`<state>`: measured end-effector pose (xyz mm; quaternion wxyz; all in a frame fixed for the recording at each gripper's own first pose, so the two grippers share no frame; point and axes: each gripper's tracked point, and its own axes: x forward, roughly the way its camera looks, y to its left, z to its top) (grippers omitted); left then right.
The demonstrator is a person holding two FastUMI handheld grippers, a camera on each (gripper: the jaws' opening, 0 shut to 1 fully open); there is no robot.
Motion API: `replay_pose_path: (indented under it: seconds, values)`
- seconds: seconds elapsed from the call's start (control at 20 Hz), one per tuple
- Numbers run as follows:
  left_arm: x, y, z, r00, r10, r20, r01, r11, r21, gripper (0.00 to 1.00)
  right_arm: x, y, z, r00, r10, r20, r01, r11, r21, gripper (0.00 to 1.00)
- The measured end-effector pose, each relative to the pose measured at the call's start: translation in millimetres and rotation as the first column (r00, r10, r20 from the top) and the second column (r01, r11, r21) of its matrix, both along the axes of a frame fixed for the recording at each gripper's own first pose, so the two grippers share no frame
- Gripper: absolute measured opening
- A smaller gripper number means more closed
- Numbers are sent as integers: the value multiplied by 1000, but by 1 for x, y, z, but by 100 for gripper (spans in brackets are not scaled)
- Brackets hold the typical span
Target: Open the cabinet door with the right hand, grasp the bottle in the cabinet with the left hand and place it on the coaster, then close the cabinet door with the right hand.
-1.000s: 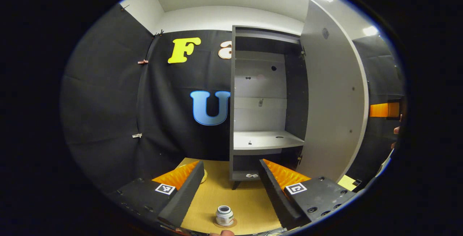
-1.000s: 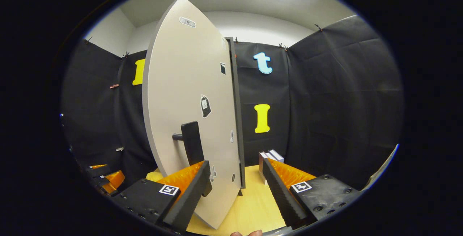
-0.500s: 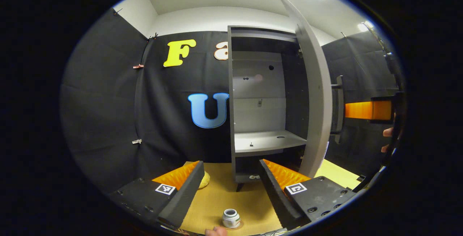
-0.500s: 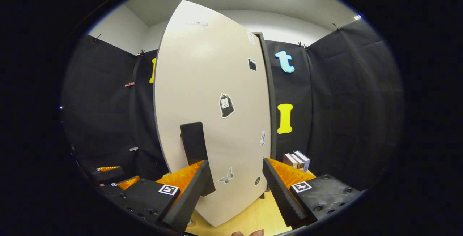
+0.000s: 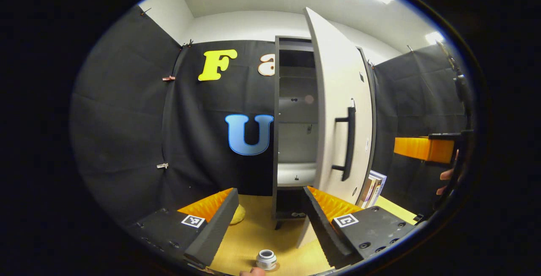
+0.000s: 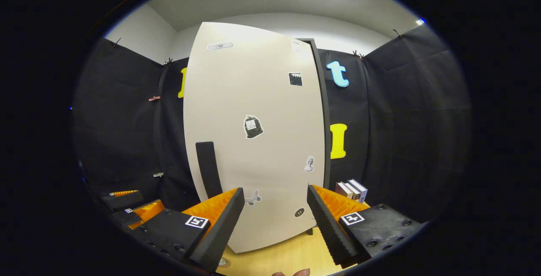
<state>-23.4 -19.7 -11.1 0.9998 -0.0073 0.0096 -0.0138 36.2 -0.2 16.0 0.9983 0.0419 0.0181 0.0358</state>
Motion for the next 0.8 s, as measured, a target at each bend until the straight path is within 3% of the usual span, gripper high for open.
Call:
replay_pose_path:
  seconds: [0.3, 0.5, 0.8]
  values:
    - [1, -11, -1, 1000, -20, -9, 20, 1000, 4, 95, -7, -8, 5, 999, -8, 33, 9, 1000, -10, 97]
    - [0, -11, -1, 1000, -18, -9, 17, 1000, -9, 95, -13, -18, -2, 999, -19, 32, 22, 997, -78, 97]
    - [-2, -13, 6, 1000, -18, 12, 18, 1000, 5, 95, -19, -25, -2, 999, -32, 40, 34, 999, -37, 98]
